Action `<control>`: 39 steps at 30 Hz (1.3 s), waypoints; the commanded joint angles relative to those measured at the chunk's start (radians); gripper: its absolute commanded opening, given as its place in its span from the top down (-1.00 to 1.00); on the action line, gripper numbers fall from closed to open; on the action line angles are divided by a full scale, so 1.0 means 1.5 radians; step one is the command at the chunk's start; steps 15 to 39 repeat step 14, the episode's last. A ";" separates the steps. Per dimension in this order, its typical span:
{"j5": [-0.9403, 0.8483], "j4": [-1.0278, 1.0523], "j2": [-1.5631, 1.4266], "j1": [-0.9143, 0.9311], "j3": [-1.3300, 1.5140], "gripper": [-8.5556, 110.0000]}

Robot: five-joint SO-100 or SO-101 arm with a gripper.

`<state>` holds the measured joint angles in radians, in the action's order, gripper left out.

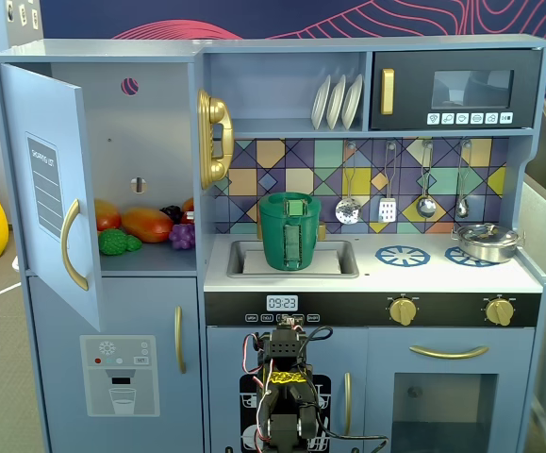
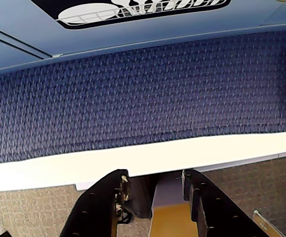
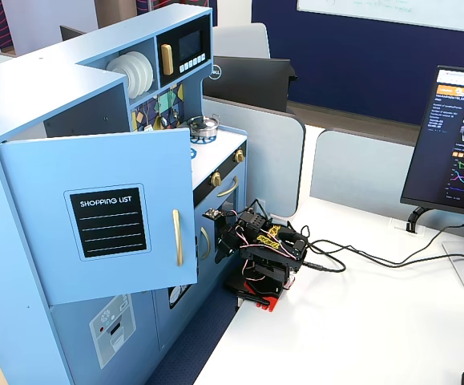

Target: Pick up the lid from the counter and put it on the green recipient

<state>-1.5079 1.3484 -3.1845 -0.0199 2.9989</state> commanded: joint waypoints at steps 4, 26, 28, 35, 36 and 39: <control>-0.001 0.122 0.004 -0.006 -0.002 0.76; -0.001 0.122 0.004 -0.006 -0.002 0.76; -0.001 0.122 0.004 -0.006 -0.002 0.76; -0.001 0.122 0.004 -0.006 -0.002 0.76; -0.001 0.122 0.004 -0.006 -0.002 0.76; -0.001 0.122 0.004 -0.006 -0.002 0.76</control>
